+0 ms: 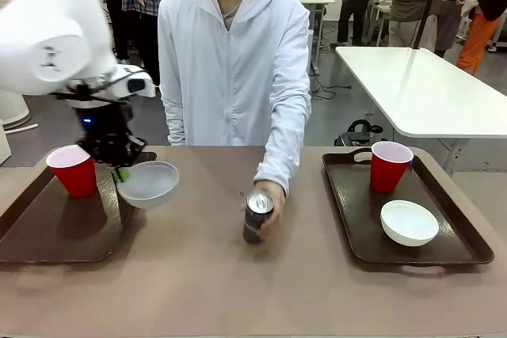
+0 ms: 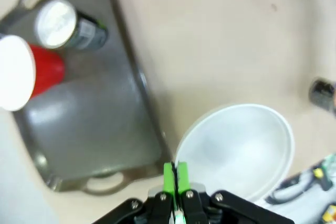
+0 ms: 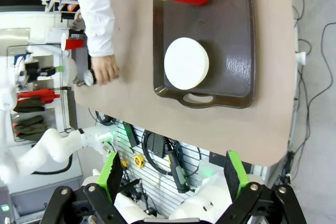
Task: Prepare tableware on both trays.
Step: Pick up a Picnic Bowl from the table and place it on a Handle tray.
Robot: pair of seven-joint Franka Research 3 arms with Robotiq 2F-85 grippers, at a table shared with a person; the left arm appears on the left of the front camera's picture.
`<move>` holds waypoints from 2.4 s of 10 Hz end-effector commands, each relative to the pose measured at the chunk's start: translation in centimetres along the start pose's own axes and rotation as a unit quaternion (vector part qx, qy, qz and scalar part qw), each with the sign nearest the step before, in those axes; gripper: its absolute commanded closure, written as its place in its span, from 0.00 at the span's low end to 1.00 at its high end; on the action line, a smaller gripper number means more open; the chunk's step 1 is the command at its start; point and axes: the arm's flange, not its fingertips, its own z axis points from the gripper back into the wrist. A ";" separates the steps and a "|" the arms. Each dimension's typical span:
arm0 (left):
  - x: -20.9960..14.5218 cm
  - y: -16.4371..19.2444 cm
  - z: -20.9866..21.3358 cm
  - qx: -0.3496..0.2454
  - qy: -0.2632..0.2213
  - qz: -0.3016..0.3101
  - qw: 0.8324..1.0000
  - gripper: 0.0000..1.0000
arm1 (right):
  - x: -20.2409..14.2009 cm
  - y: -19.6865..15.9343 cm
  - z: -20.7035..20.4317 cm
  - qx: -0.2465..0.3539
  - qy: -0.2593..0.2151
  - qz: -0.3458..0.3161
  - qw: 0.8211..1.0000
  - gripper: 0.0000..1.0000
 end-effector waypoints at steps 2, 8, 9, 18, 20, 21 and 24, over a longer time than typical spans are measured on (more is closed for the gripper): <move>-5.2 6.7 0.4 -0.016 -0.034 0.022 0.999 1.00 | -0.2 -0.1 0.1 0.007 -0.002 0.008 1.000 0.00; -4.2 18.8 -0.6 -0.042 -0.043 0.102 0.993 1.00 | -0.2 -0.1 0.1 0.007 -0.002 0.008 1.000 0.00; -3.9 19.2 -0.8 -0.037 -0.033 0.102 0.994 1.00 | -0.2 -0.1 0.1 0.007 -0.002 0.008 1.000 0.00; -1.8 18.2 -8.7 -0.014 -0.007 0.108 0.994 0.98 | -0.2 -0.1 0.1 0.007 -0.002 0.008 1.000 0.00; -1.5 17.9 -10.5 -0.008 0.007 0.103 0.995 0.98 | -0.2 -0.1 0.1 0.007 -0.002 0.008 1.000 0.00; -1.6 17.7 -10.9 -0.003 0.010 0.103 0.995 0.98 | -0.2 -0.1 0.1 0.007 -0.002 0.008 1.000 0.00; -1.9 17.5 -10.2 -0.004 0.027 0.090 0.996 0.38 | -0.2 -0.1 0.1 0.007 -0.002 0.008 1.000 0.00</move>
